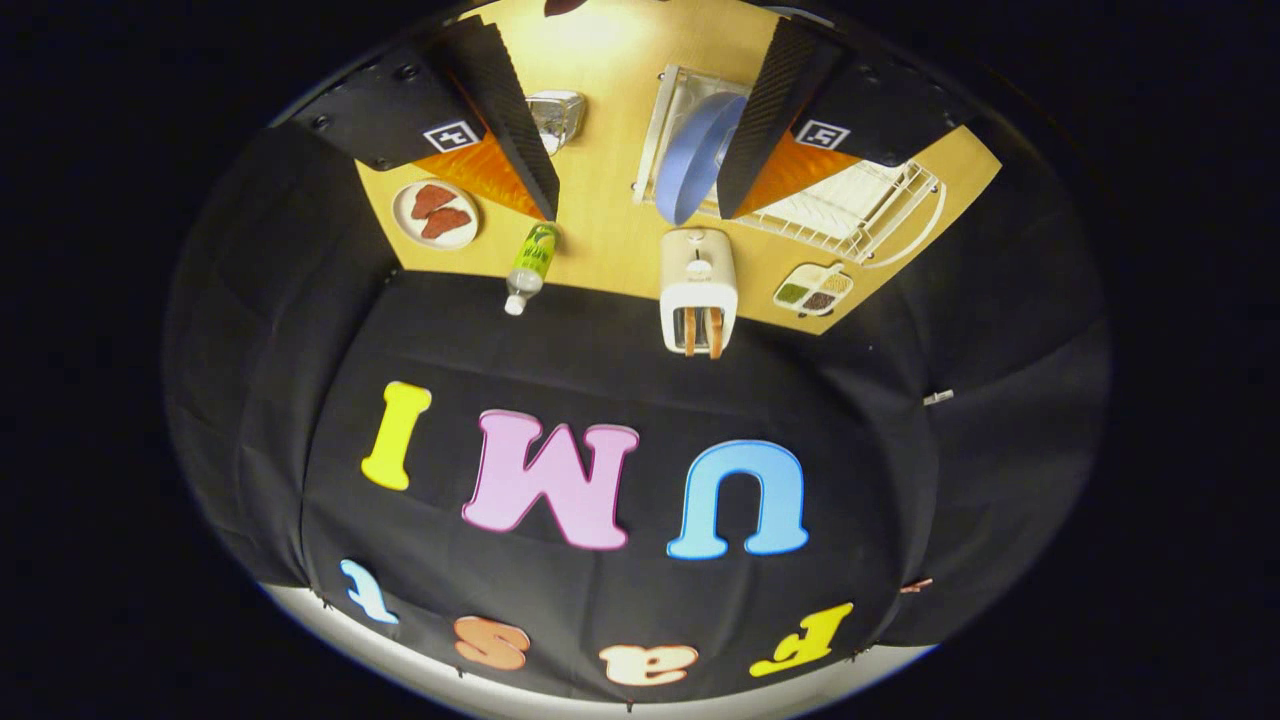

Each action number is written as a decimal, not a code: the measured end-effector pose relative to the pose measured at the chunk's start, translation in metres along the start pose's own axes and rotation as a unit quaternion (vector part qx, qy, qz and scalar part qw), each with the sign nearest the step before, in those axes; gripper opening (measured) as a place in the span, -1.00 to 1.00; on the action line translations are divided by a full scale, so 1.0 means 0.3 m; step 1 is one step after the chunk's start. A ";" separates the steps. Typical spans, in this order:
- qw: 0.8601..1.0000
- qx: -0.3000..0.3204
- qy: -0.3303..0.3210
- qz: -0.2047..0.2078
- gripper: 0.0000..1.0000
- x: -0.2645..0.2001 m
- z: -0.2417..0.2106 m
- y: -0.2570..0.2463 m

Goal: Take the plate from the dish rack, then take the spoon from the basket and place it into the plate.

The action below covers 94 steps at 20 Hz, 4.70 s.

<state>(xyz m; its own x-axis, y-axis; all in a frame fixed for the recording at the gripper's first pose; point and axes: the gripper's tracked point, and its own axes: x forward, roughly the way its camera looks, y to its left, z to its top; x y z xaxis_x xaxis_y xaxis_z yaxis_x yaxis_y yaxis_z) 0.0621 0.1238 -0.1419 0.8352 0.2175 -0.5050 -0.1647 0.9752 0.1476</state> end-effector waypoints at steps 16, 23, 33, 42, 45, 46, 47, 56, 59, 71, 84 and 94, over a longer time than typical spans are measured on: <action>0.977 0.004 0.203 -0.061 -0.16 0.397 -0.408 0.085; 0.978 -0.018 0.188 -0.087 -0.34 0.398 -0.307 0.069; 0.990 0.050 0.129 -0.040 -0.39 0.250 -0.186 0.025; 0.987 0.110 0.113 0.034 -0.39 -0.098 -0.239 -0.135; 0.982 0.129 0.136 0.038 -0.40 -0.209 -0.358 -0.197; 0.979 0.139 0.144 0.039 -0.40 -0.236 -0.404 -0.215; 0.976 0.151 0.153 0.039 -0.39 -0.261 -0.451 -0.228; 0.944 0.234 0.229 0.040 -0.40 -0.302 -0.868 -0.242; 0.930 0.276 0.237 0.055 -0.39 -0.253 -0.935 -0.205; 0.910 0.308 0.270 0.062 -0.37 -0.135 -1.061 -0.200; 0.920 0.249 0.302 -0.001 0.27 -0.078 -1.177 -0.306; 0.964 0.190 0.182 -0.020 0.29 -0.041 -0.899 -0.497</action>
<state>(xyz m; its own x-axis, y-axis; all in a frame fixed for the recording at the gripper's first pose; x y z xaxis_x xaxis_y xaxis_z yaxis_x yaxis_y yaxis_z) -0.0652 -0.0134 -0.3870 0.5854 0.2470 -0.7722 0.1269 0.9128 0.3881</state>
